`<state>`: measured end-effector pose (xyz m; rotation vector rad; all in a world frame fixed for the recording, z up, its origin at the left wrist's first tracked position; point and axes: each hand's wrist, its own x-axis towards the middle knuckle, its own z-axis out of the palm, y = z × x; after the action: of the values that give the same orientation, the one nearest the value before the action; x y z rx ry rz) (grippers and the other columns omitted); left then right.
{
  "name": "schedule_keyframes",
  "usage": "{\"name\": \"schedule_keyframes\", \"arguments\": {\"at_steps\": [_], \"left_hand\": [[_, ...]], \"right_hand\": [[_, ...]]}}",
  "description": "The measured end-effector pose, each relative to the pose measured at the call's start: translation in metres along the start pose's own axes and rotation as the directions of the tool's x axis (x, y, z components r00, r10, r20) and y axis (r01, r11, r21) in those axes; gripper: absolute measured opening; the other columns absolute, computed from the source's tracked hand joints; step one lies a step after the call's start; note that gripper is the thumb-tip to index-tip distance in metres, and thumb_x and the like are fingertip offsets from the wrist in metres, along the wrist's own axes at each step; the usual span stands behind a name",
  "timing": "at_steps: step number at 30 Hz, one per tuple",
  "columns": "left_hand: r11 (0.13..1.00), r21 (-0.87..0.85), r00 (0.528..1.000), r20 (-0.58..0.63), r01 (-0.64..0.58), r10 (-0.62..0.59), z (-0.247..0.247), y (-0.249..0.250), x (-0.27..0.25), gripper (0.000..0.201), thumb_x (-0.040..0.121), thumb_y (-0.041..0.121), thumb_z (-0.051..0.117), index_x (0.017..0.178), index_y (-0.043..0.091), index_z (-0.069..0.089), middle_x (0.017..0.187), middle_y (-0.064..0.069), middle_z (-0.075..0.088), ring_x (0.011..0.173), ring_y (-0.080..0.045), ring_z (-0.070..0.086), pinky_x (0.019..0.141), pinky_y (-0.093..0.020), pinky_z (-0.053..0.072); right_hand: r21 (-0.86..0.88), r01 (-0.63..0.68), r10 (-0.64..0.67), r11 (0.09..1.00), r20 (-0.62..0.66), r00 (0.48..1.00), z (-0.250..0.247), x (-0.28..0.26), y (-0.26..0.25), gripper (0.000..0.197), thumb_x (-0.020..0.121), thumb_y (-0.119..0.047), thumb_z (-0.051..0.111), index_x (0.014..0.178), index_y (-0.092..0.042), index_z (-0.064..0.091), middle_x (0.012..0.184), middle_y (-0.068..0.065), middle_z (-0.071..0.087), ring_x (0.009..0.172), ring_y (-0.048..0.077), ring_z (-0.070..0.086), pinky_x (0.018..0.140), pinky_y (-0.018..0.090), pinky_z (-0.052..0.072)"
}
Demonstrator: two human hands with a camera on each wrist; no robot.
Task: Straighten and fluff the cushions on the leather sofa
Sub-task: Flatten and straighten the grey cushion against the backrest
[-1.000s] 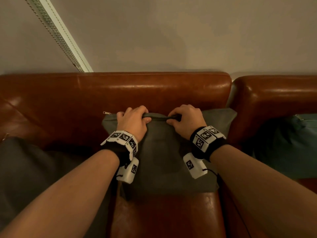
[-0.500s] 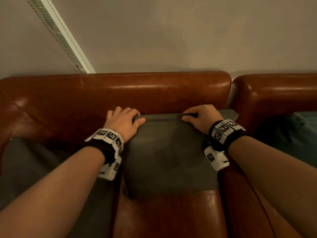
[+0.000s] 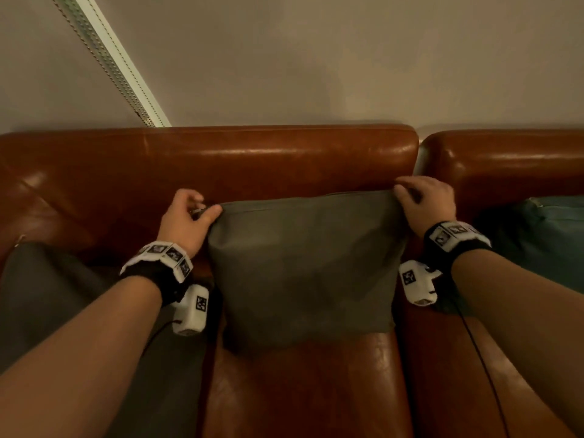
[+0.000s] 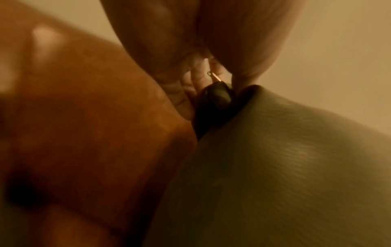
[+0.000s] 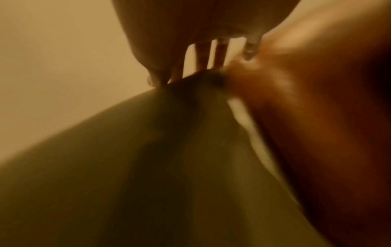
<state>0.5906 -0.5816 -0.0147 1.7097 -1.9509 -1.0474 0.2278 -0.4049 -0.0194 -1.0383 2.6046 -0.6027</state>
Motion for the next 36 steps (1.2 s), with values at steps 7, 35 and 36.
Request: {"name": "schedule_keyframes", "arguments": {"at_steps": [7,35,36], "left_hand": [[0.813,-0.425,0.907,0.049,0.398,-0.418,0.033,-0.033,-0.011,0.062,0.091,0.065,0.035,0.141,0.031,0.048,0.145,-0.002,0.050,0.132,-0.030,0.047,0.111,-0.049,0.034],[0.650,0.676,0.894,0.030,-0.347,0.447,0.062,-0.030,-0.007,0.064,0.095,0.055,0.020,0.154,0.031,0.016,0.164,-0.002,0.014,0.151,-0.029,0.008,0.121,-0.050,0.005],[0.741,0.596,0.909,-0.041,-0.311,0.414,0.057,-0.037,-0.006,0.062,0.097,0.052,0.023,0.154,0.030,0.014,0.164,-0.002,0.008,0.151,-0.027,0.003,0.121,-0.047,0.003]], "right_hand": [[0.651,-0.500,0.423,0.572,0.288,0.859,0.032,-0.022,0.029,0.034,0.093,-0.052,0.052,0.122,-0.038,0.064,0.122,-0.005,0.063,0.112,0.022,0.060,0.099,0.044,0.047],[-0.366,0.314,-0.333,0.876,0.011,0.943,0.070,-0.038,0.003,0.056,0.101,-0.049,0.014,0.155,-0.037,0.007,0.165,-0.010,0.003,0.152,0.015,-0.003,0.121,0.043,-0.004],[-0.302,0.267,-0.282,0.915,-0.008,0.959,0.063,-0.036,0.015,0.055,0.102,-0.047,0.016,0.155,-0.037,0.005,0.165,-0.011,0.000,0.151,0.014,-0.005,0.122,0.042,-0.003]]}}
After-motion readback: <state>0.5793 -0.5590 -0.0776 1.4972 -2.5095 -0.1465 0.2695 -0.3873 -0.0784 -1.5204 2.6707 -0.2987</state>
